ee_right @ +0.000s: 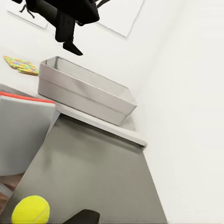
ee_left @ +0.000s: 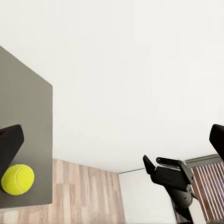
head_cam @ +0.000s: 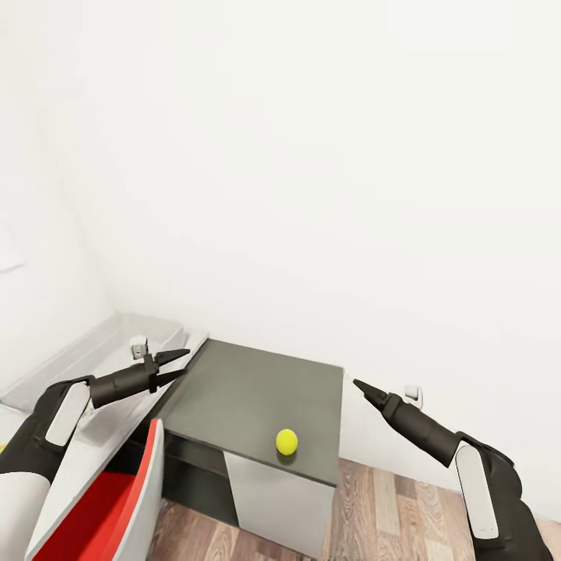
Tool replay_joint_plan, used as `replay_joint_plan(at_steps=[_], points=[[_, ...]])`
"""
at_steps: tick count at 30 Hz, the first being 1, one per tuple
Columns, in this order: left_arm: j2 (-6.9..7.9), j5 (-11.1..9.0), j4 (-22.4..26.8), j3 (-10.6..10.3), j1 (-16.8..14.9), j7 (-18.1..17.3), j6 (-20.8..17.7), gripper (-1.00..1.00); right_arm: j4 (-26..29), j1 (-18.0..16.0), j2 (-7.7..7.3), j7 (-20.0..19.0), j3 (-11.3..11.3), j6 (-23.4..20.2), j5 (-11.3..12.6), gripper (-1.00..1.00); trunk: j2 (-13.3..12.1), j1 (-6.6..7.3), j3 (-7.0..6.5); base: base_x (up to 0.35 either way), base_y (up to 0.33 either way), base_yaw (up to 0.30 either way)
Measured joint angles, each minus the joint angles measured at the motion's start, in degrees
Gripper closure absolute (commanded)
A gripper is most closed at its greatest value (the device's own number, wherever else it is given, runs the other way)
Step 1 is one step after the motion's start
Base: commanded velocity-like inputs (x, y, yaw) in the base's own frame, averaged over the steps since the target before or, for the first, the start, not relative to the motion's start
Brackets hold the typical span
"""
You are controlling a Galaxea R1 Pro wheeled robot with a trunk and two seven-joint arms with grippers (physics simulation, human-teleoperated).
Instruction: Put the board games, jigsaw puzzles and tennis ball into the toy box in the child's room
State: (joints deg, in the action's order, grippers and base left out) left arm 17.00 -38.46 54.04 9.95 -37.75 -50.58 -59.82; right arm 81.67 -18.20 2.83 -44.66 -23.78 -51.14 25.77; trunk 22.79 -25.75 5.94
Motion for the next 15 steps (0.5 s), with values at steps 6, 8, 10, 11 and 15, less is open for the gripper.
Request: replay_joint_plan(at_steps=[6,8,10,11,15], points=[[0.01,0.0,-0.01,0.0,0.0,0.0,0.0,-1.0,0.0,0.0,0.01,0.0,0.0,0.0,0.0,-1.0,0.0,0.0,0.0,-0.061,0.0,-0.279],[0.02,0.0,-0.01,0.0,0.0,0.0,0.0,-1.0,-0.05,0.0,-0.03,0.0,0.0,0.0,0.0,-1.0,0.0,0.0,0.0,-0.077,0.0,-0.279],[0.0,0.0,0.0,0.0,0.02,0.0,0.0,-1.0,-0.14,0.0,-0.1,0.0,0.0,0.0,0.0,-1.0,0.0,0.0,0.0,-0.081,0.0,-0.279],[-0.01,0.0,0.0,0.0,0.01,0.0,0.0,-1.0,-0.15,0.0,-0.11,0.0,0.0,0.0,0.0,-1.0,0.0,0.0,0.0,-0.082,0.0,-0.279],[-0.01,0.0,-0.02,-0.02,0.0,0.0,0.0,-1.0,-0.18,0.0,-0.04,0.0,0.0,0.01,0.0,-1.0,0.0,-0.01,0.0,-0.083,0.0,-0.279]])
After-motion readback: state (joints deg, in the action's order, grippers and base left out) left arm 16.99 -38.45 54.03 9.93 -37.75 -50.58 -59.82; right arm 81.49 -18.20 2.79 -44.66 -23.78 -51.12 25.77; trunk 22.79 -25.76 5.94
